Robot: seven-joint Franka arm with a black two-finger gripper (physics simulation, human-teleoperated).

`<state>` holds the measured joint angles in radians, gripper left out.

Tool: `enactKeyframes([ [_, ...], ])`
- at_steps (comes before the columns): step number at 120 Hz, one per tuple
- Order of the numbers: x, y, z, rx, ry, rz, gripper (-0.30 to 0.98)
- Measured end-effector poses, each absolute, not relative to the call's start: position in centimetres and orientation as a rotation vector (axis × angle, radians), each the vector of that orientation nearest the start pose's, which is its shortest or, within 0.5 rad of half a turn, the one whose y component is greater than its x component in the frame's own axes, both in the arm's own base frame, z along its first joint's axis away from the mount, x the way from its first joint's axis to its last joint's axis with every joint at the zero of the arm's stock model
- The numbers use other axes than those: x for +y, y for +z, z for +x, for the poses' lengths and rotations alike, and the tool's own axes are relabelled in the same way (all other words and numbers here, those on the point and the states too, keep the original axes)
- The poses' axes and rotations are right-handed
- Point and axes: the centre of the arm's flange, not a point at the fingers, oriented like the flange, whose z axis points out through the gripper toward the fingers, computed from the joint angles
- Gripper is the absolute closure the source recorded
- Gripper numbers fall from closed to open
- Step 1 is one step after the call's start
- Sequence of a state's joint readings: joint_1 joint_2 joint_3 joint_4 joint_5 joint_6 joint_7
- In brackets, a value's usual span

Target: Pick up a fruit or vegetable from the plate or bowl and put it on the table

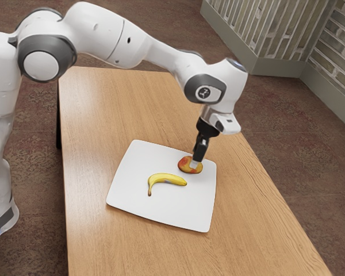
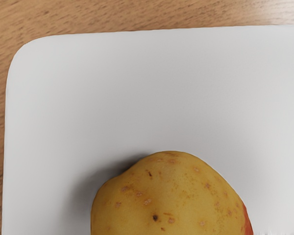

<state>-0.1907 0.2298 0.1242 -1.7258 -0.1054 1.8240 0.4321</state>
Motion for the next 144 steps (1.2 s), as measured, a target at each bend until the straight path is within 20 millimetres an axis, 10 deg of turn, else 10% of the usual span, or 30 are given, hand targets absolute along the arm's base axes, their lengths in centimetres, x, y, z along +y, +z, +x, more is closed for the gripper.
enactKeyframes([
  [39, -5.4, 40.4, 61.3, 0.743, 0.259, -3.157, -0.20],
  [74, -5.4, 42.0, 61.3, 0.759, 0.195, -3.153, -0.13],
  [109, -4.8, 44.9, 60.9, 0.758, 0.121, -3.136, 0.41],
  [127, -1.1, 48.4, 60.7, 0.671, 0.032, -3.124, 0.39],
  [144, 9.4, 51.9, 60.7, 0.401, -0.061, -3.118, 0.38],
])
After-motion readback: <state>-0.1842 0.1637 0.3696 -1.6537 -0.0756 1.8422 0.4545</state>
